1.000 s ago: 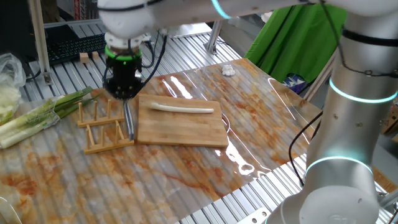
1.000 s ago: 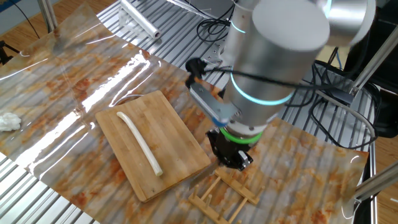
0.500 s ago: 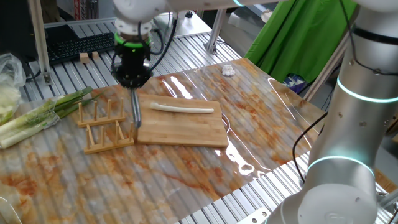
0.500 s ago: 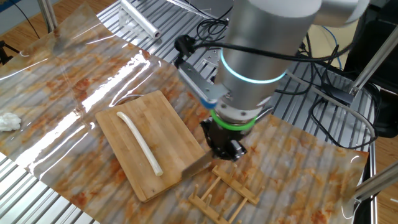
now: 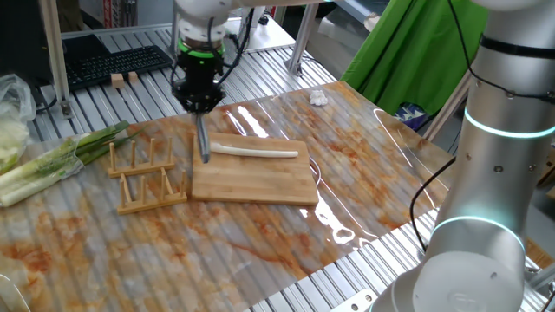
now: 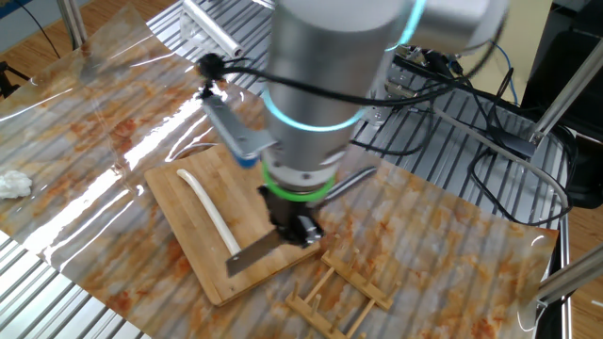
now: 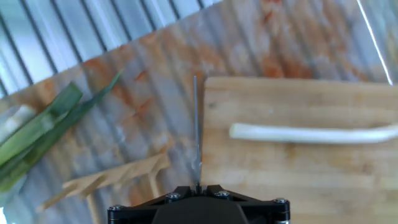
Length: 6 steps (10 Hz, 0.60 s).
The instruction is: Chop the scallions
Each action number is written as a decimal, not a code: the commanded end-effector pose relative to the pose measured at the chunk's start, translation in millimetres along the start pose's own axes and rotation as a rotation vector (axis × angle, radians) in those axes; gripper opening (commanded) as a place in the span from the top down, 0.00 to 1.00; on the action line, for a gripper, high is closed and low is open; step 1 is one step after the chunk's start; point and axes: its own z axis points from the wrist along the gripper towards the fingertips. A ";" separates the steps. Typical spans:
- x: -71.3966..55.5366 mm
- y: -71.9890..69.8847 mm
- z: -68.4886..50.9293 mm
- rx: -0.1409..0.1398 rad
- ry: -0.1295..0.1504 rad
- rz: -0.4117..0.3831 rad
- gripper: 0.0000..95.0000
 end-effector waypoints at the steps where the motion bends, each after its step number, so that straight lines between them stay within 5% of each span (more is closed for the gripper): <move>1: -8.1 -10.4 4.5 -0.006 -0.001 -0.003 1.00; 6: -25.2 -41.6 21.9 -0.015 -0.008 -0.040 1.00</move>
